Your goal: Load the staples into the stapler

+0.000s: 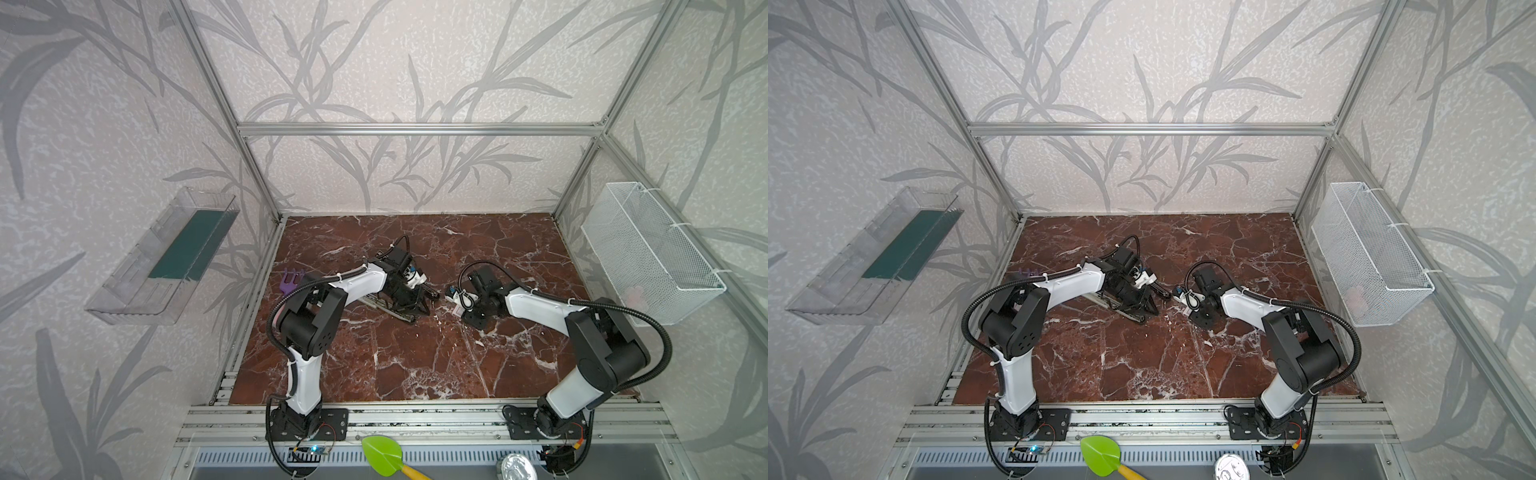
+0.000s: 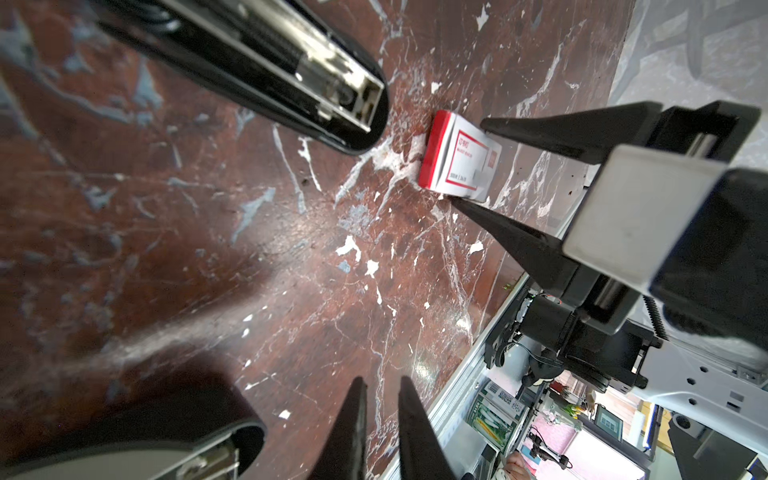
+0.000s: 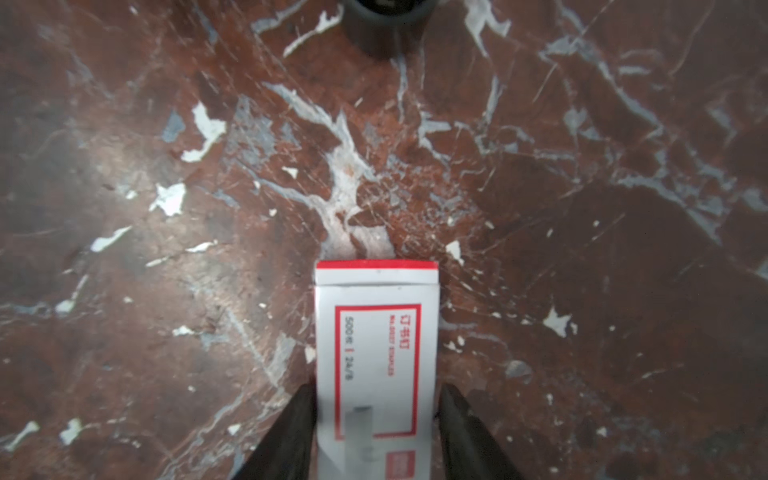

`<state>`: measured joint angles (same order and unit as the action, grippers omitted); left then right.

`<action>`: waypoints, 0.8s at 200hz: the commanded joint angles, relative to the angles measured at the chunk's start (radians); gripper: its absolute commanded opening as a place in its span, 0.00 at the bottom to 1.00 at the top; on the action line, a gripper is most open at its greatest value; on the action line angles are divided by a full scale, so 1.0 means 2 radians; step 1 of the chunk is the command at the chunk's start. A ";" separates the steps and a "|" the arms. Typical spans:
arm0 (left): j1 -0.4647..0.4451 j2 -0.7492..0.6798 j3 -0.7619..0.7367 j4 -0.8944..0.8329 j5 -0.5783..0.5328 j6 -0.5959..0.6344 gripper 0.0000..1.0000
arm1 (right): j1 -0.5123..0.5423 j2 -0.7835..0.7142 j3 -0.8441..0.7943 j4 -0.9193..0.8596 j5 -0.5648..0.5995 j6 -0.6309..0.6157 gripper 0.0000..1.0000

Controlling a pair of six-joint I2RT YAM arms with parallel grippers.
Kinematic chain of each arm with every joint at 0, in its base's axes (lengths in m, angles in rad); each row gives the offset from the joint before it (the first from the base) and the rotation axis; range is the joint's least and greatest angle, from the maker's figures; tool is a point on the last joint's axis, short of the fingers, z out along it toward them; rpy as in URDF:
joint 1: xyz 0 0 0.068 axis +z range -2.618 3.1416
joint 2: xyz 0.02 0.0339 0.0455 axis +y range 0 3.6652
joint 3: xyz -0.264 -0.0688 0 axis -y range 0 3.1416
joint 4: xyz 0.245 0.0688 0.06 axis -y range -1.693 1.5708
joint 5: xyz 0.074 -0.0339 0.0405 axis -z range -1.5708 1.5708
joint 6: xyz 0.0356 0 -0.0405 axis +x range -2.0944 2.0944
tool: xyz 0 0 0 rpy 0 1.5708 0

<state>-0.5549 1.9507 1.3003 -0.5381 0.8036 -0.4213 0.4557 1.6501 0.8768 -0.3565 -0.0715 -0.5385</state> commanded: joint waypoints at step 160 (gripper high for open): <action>0.001 -0.042 -0.033 0.025 -0.010 -0.023 0.17 | -0.048 0.068 0.095 -0.091 0.090 0.104 0.45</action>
<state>-0.5549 1.9179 1.2453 -0.4942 0.7883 -0.4603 0.3588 1.7344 1.0222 -0.4465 0.0208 -0.3443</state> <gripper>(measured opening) 0.172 0.459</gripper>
